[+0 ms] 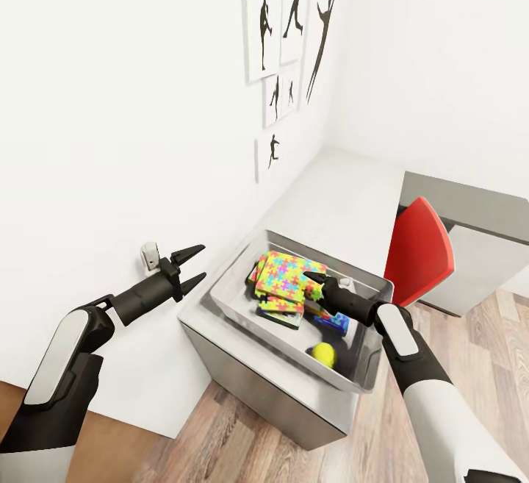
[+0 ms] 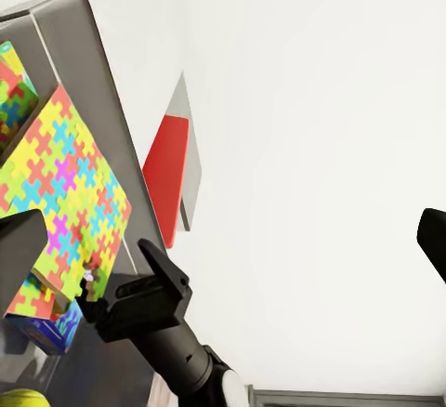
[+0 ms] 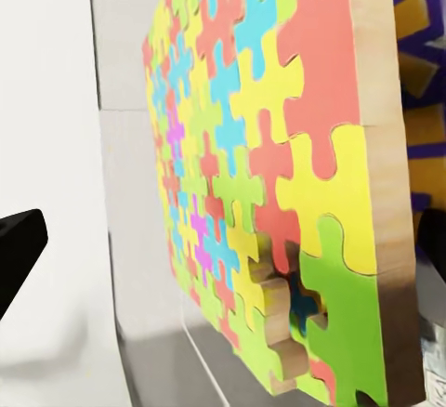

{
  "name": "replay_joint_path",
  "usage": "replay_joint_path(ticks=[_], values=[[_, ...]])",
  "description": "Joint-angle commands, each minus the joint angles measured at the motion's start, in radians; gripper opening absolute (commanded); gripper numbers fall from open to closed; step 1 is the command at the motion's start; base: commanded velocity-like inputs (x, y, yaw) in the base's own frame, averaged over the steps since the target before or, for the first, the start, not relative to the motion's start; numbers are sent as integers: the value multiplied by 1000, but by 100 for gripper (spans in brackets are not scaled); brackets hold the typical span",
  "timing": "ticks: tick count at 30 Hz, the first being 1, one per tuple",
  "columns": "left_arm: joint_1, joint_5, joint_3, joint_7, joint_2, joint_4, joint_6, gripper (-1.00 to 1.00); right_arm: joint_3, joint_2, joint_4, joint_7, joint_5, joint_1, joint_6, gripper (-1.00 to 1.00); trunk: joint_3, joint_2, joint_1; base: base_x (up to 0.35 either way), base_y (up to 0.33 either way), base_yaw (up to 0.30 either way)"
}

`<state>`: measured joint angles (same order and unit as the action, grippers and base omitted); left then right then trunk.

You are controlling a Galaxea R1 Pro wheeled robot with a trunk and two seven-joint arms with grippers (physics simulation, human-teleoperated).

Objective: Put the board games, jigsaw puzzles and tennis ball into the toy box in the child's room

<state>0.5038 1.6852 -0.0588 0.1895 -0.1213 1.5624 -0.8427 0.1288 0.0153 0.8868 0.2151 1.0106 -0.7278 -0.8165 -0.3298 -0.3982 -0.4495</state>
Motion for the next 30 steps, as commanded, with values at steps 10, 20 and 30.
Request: replay_joint_path(ticks=[10, 20, 30], values=[[1, 10, -1, 10, 0, 1, -4, 100, 3, 3, 19, 4, -7, 1, -7, 100, -2, -2, -1, 0, 0, 0], [1, 10, -1, 10, 0, 1, -4, 100, 6, 18, 170, -132, 1, 17, -58, 100, -2, -2, -1, 0, 0, 0], [1, 10, -1, 10, 0, 2, -4, 100, 21, 20, 261, -214, 7, 31, -133, 100, -2, -2, -1, 0, 0, 0]])
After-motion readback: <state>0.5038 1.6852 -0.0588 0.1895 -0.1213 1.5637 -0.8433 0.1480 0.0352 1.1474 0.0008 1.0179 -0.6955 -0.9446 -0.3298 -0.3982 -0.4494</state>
